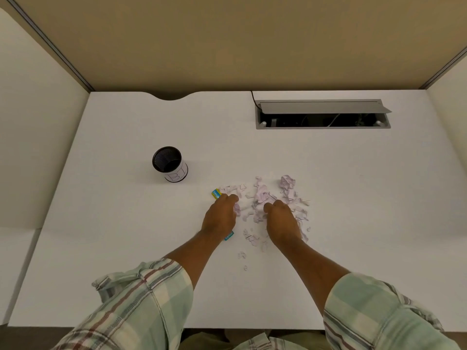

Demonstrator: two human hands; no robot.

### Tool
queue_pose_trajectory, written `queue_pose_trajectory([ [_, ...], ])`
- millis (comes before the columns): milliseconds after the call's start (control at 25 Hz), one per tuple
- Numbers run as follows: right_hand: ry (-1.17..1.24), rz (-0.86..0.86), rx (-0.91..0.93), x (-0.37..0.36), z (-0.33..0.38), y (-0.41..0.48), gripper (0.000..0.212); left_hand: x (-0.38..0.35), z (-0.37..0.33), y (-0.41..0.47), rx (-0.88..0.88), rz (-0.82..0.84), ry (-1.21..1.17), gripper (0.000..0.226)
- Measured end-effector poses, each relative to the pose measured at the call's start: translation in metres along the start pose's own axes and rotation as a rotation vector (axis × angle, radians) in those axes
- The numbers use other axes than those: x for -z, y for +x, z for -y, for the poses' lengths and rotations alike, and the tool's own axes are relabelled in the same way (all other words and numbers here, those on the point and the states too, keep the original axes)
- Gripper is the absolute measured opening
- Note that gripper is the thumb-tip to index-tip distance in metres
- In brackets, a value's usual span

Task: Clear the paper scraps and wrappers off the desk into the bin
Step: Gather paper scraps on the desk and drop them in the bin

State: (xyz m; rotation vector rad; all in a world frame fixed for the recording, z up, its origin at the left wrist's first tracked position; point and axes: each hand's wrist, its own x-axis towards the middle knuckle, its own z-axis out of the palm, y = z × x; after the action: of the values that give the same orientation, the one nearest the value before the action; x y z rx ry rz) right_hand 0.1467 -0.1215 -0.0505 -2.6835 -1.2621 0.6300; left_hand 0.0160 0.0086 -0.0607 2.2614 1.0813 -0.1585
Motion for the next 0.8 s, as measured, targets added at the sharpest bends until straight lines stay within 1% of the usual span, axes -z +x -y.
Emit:
queue_pose_trajectory([
  [80, 0.092, -0.03, -0.042, -0.004, -0.002, 0.003, 0.032, 0.001, 0.004, 0.0, 0.022, -0.04, -0.145, 0.036],
  [200, 0.295, -0.06, -0.135, -0.006, -0.004, 0.005, 0.027, 0.004, 0.008, -0.004, 0.1, -0.101, -0.339, 0.032],
  [280, 0.454, -0.121, -0.194, -0.004, -0.003, 0.005, 0.019, 0.008, 0.01, -0.009, 0.147, -0.127, -0.45, 0.032],
  [400, 0.616, -0.214, -0.242, 0.004, 0.0, 0.003, 0.007, 0.015, 0.015, -0.016, 0.22, -0.185, -0.622, 0.031],
  [480, 0.787, -0.234, -0.319, 0.008, 0.005, 0.004, 0.004, 0.021, 0.021, -0.021, 0.271, -0.229, -0.743, 0.028],
  [560, 0.963, -0.217, -0.381, 0.013, 0.015, 0.009, 0.006, 0.03, 0.03, -0.025, 0.313, -0.266, -0.843, 0.028],
  [680, 1.133, -0.171, -0.348, 0.02, 0.045, 0.023, 0.008, 0.055, 0.047, -0.031, 0.358, -0.357, -1.015, 0.029],
  [800, 1.215, -0.127, -0.252, 0.028, 0.098, 0.043, 0.007, 0.091, 0.065, -0.033, 0.369, -0.471, -1.136, 0.026],
])
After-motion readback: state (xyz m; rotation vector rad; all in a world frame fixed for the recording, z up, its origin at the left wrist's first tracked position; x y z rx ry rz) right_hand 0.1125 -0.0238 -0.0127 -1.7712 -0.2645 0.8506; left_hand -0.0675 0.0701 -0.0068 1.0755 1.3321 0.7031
